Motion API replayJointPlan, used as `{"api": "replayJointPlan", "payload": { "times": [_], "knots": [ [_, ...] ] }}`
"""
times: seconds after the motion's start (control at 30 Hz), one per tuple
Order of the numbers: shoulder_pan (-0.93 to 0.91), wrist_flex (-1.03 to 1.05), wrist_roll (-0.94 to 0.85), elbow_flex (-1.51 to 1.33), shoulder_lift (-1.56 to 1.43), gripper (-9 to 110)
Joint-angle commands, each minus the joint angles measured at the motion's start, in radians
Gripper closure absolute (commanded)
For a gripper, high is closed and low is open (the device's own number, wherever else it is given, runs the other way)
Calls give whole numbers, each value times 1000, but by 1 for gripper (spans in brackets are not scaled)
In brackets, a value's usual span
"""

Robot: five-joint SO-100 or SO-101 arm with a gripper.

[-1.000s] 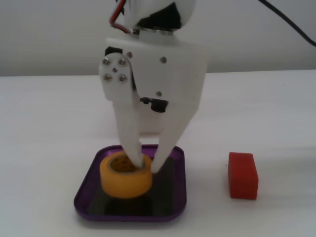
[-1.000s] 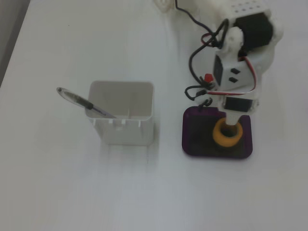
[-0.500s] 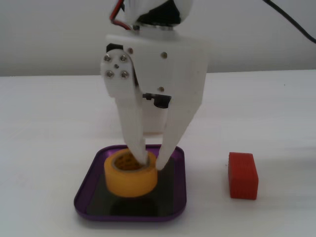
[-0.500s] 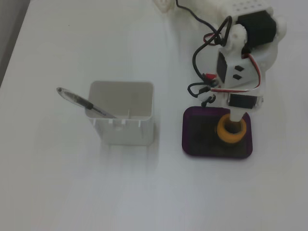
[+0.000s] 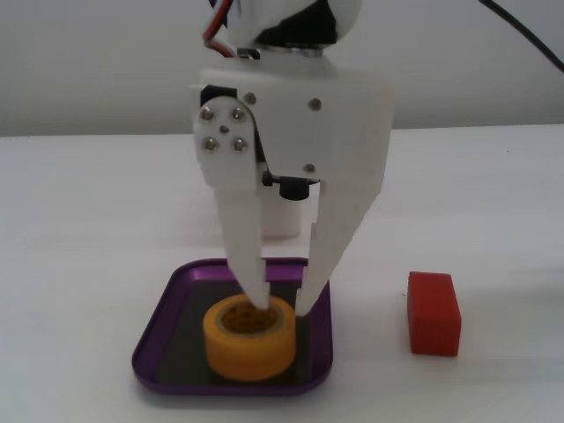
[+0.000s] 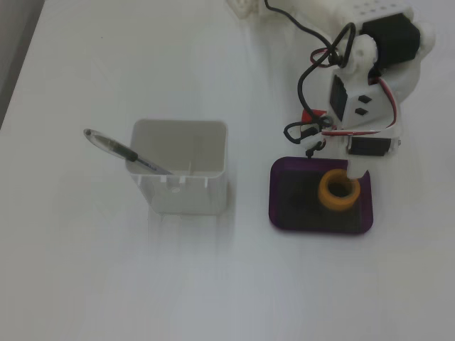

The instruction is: Grab up the yellow tape and put it in the box.

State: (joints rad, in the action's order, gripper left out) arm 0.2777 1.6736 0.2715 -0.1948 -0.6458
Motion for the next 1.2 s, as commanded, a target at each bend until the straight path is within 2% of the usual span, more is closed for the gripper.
{"api": "replayJointPlan", "payload": {
  "times": [0.0,0.13,0.3,0.77,1.07,1.17],
  "knots": [
    [-8,14,-6,37,-34,89],
    [-6,20,-6,37,-67,83],
    [0,20,-64,-86,-284,83],
    [-11,9,-130,-966,-1177,83],
    [-14,3,-130,-1371,-1661,83],
    [-84,-35,-132,-1513,-1799,83]
  ]
}}
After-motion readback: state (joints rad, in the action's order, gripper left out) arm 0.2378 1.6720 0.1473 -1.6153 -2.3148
